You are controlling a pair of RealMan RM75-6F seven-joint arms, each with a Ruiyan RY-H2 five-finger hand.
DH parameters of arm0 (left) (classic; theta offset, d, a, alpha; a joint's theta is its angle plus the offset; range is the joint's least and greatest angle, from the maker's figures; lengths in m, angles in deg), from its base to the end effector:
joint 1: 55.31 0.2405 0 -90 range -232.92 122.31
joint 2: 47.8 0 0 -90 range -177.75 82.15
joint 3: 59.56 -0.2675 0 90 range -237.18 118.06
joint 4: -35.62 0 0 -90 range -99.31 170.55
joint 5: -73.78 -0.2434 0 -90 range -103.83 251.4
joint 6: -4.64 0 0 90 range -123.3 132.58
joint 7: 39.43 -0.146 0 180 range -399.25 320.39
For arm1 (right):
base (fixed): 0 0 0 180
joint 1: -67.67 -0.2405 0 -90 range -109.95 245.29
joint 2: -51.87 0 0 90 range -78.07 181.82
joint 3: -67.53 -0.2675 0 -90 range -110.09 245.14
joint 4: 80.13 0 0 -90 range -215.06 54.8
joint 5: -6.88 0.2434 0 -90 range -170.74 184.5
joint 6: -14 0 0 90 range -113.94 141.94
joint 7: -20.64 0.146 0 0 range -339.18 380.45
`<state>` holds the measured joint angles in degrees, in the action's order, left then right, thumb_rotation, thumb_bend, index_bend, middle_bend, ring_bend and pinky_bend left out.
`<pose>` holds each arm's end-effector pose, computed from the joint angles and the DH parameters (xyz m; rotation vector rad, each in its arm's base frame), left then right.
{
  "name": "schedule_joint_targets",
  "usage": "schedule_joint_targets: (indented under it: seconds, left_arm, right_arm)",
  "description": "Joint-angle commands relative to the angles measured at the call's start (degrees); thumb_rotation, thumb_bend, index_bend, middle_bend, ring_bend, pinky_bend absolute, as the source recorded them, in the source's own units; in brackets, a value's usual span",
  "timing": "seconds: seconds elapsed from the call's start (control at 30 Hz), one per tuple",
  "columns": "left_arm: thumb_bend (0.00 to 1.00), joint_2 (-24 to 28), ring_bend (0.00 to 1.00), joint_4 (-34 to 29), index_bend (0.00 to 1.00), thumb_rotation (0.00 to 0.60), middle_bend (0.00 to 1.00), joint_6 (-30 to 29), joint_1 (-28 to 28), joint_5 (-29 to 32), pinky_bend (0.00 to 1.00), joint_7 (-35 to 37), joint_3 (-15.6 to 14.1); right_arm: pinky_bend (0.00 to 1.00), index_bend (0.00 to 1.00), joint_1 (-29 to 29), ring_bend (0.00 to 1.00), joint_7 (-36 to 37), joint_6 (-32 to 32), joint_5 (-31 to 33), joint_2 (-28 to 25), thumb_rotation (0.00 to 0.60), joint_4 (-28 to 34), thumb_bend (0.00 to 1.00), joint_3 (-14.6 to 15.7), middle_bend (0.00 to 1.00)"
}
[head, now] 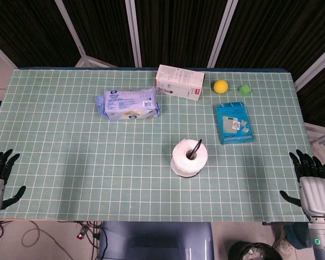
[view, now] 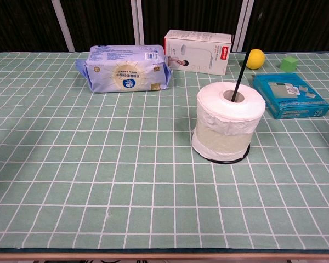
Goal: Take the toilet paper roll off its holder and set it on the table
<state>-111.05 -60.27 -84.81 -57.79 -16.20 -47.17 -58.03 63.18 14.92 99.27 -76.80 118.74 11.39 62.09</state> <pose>-0.3174 0.1663 0.1357 -1.4181 -0.7932 -0.8784 -0.3349 -0.1950 0.1277 1.3411 -0.8437 0.8630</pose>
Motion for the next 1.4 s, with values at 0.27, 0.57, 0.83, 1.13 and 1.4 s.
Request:
schedule_joint_targets:
  seconds: [0.27,0.57,0.83,1.13,1.4]
  left_arm:
    - [0.25,0.12,0.00,-0.08,0.10,0.600,0.00,-0.26,0.13,-0.35,0.01,0.08,-0.22]
    - [0.25,0.33,0.00,-0.12,0.10,0.600,0.00,-0.86,0.32,-0.28,0.01,0.60,-0.01]
    - [0.25,0.50,0.00,-0.59,0.09,0.600,0.00,-1.29,0.66,-0.56,0.01,0.33,-0.28]
    - [0.25,0.39,0.00,-0.83,0.09,0.600,0.00,-2.02,1.03,-1.06,0.01,-0.09,-0.41]
    - [0.25,0.43,0.00,-0.88,0.09,0.600,0.00,-2.26,1.15,-1.06,0.01,-0.06,-0.32]
  right_arm:
    - [0.01,0.00,0.18,0.00,0.35,0.40,-0.23,-0.25,0.600,0.22,0.14,0.07,0.00]
    - [0.01,0.00,0.17,0.00,0.00,0.18,0.18,-0.25,0.600,0.27,0.14,0.03,0.00]
    - [0.01,0.00,0.73,0.00,0.51,1.07,0.84,-0.06,0.600,1.47,0.14,-0.30,0.00]
    - [0.01,0.00,-0.43,0.00,16.97,-6.13,3.06,-2.03,0.600,6.83,0.09,0.22,0.00]
    - [0.00,0.00,-7.81,0.00,33.45,-18.49,4.67,-2.47,0.600,6.92,0.00,-3.06,0.00]
